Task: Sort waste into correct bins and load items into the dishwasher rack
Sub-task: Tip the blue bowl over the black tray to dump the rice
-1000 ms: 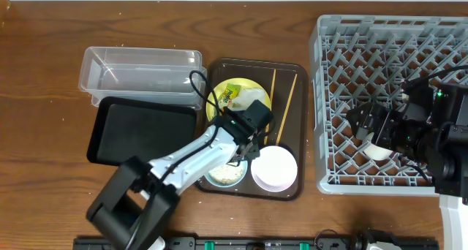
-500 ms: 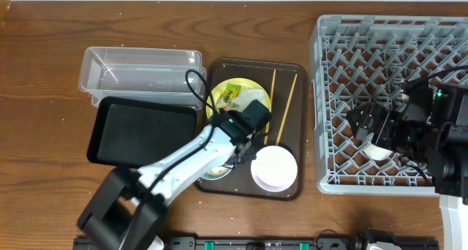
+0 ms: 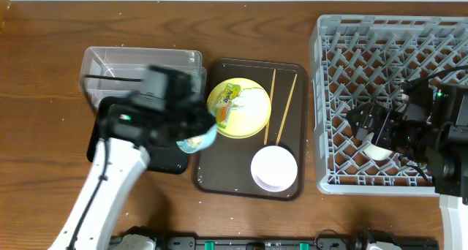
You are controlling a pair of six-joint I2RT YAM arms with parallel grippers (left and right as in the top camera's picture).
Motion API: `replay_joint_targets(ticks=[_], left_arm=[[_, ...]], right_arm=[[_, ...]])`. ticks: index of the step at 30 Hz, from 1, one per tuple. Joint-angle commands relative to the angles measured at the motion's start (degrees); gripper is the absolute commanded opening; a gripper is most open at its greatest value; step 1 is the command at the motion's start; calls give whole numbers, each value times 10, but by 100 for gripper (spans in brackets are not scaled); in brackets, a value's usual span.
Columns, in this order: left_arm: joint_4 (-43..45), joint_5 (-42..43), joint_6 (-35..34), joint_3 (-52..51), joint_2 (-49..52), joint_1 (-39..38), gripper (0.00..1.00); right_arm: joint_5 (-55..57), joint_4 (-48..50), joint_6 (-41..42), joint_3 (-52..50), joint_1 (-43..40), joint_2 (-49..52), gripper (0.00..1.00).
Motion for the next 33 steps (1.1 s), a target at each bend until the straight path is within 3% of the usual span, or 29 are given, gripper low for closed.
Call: replay_joint_targets(ticks=[1,7,10,19,20,21,23,24,26,27,30,33], left_arm=[[-21,233,144,-28,24,113,6],[-24,446,282,-73,113,264,6],[-24,532,296,-90,167,302,6],[-26,541,294,-92,199,348,6],[-20,535,327,-92,198,348,6],[-7,502,336,-92,199,348,6],[2,440,280,-92,203,351,6],[-14,459,279,-94,204,351,6],[-59,541,345,-97,202,345,6],[-56,537,374,-96,202,342,6],[-20,469,321,-96,204,353,7],[-63,540,322,-93,200,354,6]], right_arm=[[-4,-1,-7,3,1,0,99],[-4,-1,-7,3,1,0,99],[-4,-1,-7,3,1,0,99],[-4,0,-7,3,1,0,98],[-4,0,-7,3,1,0,99],[-4,0,-7,3,1,0,99],[-4,0,-7,3,1,0,99],[-4,0,-7,3,1,0,99],[-4,-1,-7,3,1,0,99],[-4,-1,-7,3,1,0,99],[-4,0,-7,3,1,0,98],[-4,-4,-7,3,1,0,99]])
